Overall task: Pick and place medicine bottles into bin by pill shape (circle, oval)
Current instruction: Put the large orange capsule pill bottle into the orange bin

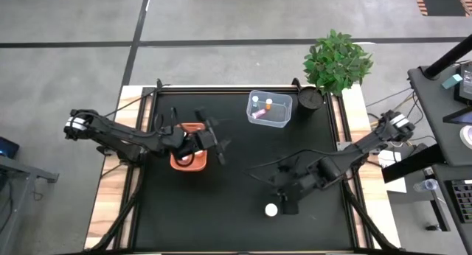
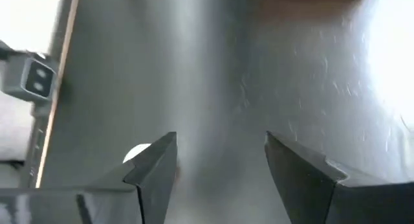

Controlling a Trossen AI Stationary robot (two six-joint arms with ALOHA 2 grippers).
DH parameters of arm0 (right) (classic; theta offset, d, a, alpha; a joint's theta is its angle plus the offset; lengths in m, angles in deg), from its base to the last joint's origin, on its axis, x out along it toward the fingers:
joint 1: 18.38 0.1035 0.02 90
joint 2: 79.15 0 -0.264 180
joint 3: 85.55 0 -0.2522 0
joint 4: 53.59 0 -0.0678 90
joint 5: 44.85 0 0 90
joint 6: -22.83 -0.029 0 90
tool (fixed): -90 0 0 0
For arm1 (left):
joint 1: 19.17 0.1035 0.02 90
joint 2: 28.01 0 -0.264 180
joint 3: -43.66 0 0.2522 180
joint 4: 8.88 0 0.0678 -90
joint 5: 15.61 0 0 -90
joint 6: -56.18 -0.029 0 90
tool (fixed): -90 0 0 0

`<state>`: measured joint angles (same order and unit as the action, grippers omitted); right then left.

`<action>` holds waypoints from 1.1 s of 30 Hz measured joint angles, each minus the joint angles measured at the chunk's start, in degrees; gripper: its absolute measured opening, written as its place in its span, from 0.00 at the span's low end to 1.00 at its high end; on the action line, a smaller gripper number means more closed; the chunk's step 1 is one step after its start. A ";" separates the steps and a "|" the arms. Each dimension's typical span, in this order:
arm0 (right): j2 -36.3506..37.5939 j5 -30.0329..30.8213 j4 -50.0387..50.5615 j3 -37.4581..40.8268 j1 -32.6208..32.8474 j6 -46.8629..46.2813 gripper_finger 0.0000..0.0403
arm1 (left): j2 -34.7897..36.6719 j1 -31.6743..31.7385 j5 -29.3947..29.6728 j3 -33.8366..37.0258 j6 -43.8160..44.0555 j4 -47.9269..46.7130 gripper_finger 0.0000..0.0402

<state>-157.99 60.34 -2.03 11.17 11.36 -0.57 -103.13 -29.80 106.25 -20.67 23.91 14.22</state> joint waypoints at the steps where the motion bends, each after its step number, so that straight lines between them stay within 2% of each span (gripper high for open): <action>1: -1.32 -0.02 2.46 -1.75 0.00 -0.54 0.56 | 0.32 -0.07 0.04 0.24 0.00 0.03 0.49; 7: -7.03 -0.18 11.24 -8.48 0.96 -5.60 0.56 | 1.90 -0.09 0.13 1.57 0.13 -0.48 0.49; 14: -9.82 -0.41 11.26 -8.85 2.02 -9.01 0.56 | 1.97 -0.15 0.13 1.57 0.24 -0.60 0.49; 23: -12.14 -5.70 11.58 -8.92 2.29 -14.23 0.61 | 2.02 -0.15 0.18 1.57 -0.07 -0.87 0.49; 27: -11.98 -6.50 11.37 -8.96 2.51 -17.18 0.64 | 2.47 -0.36 2.72 1.57 -0.19 -3.02 0.49; 33: -13.58 -6.45 10.61 -8.98 3.74 -16.52 0.64 | 4.39 -1.11 4.09 1.57 -0.20 -6.93 0.49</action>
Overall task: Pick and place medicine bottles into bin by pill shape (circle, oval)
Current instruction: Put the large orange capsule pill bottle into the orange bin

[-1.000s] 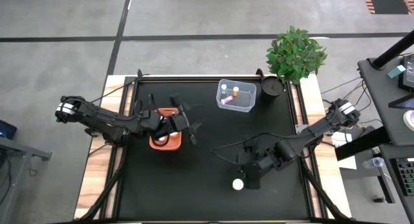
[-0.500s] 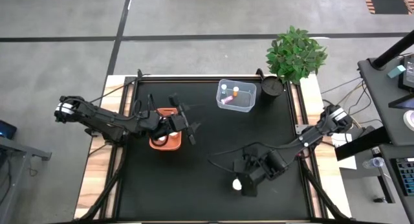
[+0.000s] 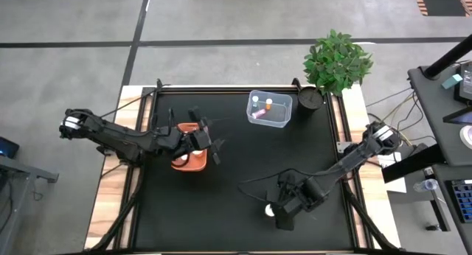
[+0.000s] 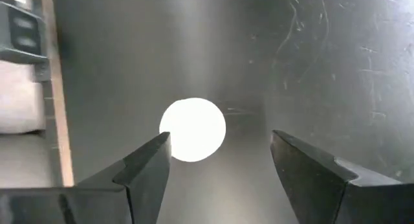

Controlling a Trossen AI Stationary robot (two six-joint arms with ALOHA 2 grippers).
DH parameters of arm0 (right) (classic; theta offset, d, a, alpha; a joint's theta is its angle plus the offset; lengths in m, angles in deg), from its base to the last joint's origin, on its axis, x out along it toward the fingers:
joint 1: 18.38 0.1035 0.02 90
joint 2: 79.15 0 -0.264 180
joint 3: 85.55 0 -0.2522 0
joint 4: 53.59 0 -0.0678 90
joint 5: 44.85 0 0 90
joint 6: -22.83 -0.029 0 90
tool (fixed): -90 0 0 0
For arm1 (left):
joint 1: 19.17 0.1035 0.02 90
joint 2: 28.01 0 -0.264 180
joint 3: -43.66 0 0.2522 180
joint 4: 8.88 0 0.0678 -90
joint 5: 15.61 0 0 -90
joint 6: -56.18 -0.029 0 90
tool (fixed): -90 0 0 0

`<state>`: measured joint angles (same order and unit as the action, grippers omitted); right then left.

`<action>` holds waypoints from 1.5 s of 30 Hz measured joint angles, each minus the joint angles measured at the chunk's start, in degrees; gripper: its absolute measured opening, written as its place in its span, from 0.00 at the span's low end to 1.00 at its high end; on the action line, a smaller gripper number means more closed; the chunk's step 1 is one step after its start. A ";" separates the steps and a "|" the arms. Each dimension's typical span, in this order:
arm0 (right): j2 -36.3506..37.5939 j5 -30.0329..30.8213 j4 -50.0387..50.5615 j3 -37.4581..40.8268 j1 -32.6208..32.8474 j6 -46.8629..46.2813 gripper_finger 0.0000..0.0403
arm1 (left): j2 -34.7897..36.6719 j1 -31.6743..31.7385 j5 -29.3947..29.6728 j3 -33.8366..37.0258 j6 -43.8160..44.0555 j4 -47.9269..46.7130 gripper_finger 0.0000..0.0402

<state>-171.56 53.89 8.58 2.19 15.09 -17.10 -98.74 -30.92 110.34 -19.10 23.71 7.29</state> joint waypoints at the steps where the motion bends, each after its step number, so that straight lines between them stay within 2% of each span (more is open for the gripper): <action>1: -0.71 0.19 0.04 0.00 -0.03 0.76 0.64 | 0.44 -0.15 -0.02 0.00 0.01 -0.63 0.49; 9: -2.94 0.43 -1.69 0.02 -0.39 5.89 0.57 | 1.90 -0.42 0.00 0.00 0.16 -3.31 0.49; 12: -2.98 1.99 -2.85 0.02 -0.49 2.03 0.57 | 1.96 -0.49 -0.02 0.00 0.50 -3.18 0.49; 18: -3.33 2.94 -2.90 0.02 -1.49 -1.34 0.69 | 1.56 -3.30 -0.04 0.00 2.17 -3.19 0.49; 22: -3.33 1.72 -3.40 0.02 -1.22 -0.67 0.79 | 1.64 -7.70 -0.04 0.00 3.59 -2.74 0.49; 25: -3.33 1.71 -4.09 0.02 -1.00 -0.51 0.83 | 1.67 -11.25 -0.13 0.00 3.65 -1.41 0.49; 35: -2.81 1.74 -3.28 0.02 0.44 4.19 0.81 | 1.54 -18.94 1.99 0.00 5.16 -0.40 0.49; 45: -3.37 0.28 -3.33 0.06 2.51 4.66 0.81 | 1.54 -19.48 2.14 0.00 5.14 -0.43 0.49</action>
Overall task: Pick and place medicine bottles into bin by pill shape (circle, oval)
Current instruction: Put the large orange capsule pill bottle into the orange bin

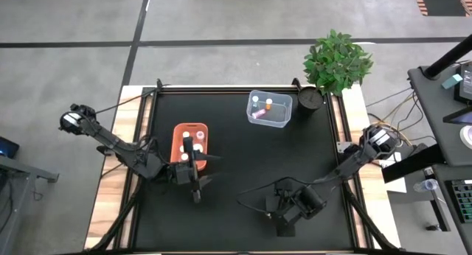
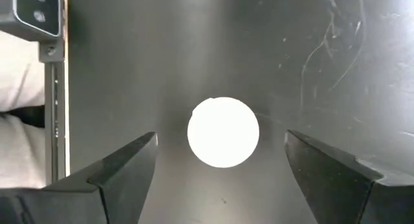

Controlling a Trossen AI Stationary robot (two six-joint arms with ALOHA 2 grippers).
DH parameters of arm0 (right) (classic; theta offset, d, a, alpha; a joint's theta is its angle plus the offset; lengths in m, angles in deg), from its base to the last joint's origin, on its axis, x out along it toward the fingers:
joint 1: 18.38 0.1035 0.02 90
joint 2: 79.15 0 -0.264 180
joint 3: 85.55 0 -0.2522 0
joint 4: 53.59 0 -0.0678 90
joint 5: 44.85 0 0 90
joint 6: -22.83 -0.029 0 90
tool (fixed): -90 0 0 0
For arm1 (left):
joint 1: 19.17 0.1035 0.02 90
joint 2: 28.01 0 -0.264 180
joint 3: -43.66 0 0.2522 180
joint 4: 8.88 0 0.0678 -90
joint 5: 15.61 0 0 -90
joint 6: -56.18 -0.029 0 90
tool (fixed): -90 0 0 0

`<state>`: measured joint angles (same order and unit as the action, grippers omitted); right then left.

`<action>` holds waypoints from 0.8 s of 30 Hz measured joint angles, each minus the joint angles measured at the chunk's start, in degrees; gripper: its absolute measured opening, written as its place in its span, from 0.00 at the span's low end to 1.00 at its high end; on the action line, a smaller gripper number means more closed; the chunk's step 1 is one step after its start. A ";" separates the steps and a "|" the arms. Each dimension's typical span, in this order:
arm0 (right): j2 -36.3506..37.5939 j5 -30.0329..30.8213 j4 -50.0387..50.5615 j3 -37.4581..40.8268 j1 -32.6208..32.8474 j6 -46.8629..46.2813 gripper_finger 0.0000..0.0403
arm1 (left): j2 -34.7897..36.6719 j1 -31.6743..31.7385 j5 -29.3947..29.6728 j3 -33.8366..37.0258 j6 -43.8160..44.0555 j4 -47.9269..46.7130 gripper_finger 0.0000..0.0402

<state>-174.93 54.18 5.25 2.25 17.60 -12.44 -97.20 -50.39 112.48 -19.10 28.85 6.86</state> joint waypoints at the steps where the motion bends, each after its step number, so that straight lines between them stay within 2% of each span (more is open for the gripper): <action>1: -0.42 0.17 -0.30 0.12 0.30 -0.35 0.81 | 0.00 0.00 -0.02 0.00 0.00 0.01 0.49; 10: -5.67 3.04 -1.14 0.21 1.04 -0.49 0.81 | 0.00 0.00 -0.02 0.00 -0.04 0.01 0.49; 24: -7.18 3.20 -2.16 0.21 1.01 0.00 0.81 | 0.00 0.00 -0.02 0.00 -0.09 0.00 0.49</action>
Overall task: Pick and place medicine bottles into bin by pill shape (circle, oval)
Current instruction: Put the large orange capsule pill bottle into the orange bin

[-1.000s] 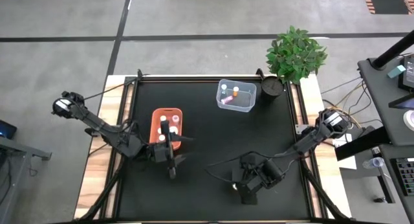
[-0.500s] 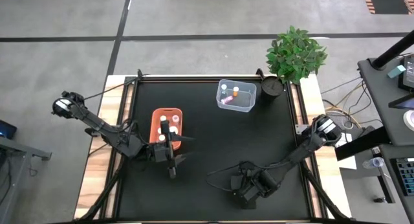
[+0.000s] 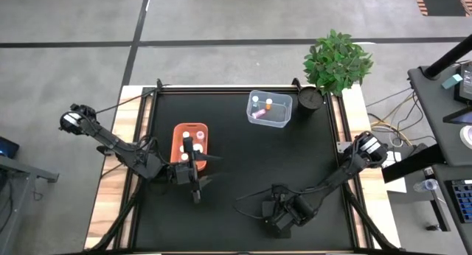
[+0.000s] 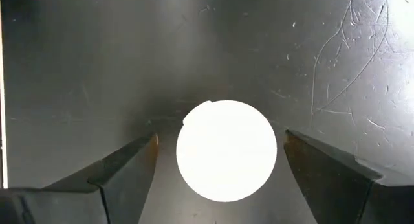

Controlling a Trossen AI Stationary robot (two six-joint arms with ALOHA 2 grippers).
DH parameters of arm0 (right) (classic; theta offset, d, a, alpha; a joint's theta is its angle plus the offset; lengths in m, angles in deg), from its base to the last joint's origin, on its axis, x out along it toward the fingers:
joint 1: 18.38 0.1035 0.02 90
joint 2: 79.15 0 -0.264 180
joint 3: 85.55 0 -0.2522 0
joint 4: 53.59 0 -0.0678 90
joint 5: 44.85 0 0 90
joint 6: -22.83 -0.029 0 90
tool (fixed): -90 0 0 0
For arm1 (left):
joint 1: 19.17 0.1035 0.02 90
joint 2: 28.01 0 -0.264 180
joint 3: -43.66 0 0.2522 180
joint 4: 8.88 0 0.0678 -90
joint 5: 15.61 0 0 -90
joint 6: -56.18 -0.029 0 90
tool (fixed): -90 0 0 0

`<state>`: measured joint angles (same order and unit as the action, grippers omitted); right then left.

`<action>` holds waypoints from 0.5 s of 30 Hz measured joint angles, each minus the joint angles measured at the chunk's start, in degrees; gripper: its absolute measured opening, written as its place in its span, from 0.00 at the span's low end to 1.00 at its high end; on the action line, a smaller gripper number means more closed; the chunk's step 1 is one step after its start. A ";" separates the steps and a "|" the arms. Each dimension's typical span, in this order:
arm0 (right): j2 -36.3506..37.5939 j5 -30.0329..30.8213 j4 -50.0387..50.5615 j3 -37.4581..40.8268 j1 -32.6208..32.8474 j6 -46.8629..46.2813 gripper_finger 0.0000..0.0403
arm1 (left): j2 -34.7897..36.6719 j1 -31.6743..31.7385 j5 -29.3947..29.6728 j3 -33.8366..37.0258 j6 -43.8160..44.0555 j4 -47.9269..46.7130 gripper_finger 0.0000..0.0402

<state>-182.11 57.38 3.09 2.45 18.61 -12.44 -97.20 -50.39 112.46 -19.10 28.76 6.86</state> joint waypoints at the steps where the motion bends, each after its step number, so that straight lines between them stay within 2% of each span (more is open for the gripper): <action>1: 0.00 0.02 0.00 0.00 0.00 -0.02 0.81 | 0.00 0.00 0.00 0.00 0.00 0.02 0.49; 4: 0.00 0.54 0.00 0.00 0.00 0.03 0.76 | 0.00 0.00 0.00 0.00 -0.02 0.00 0.49; 11: 0.00 1.56 -0.32 0.00 0.00 -0.53 0.55 | 0.00 0.00 -0.02 0.00 -0.02 0.02 0.49; 15: 0.00 2.80 -0.39 0.00 0.00 -0.83 0.50 | 0.00 0.00 -0.02 0.00 -0.02 0.02 0.49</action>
<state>-182.11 60.17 2.70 2.45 18.61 -13.27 -97.20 -50.39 112.43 -19.10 28.74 6.88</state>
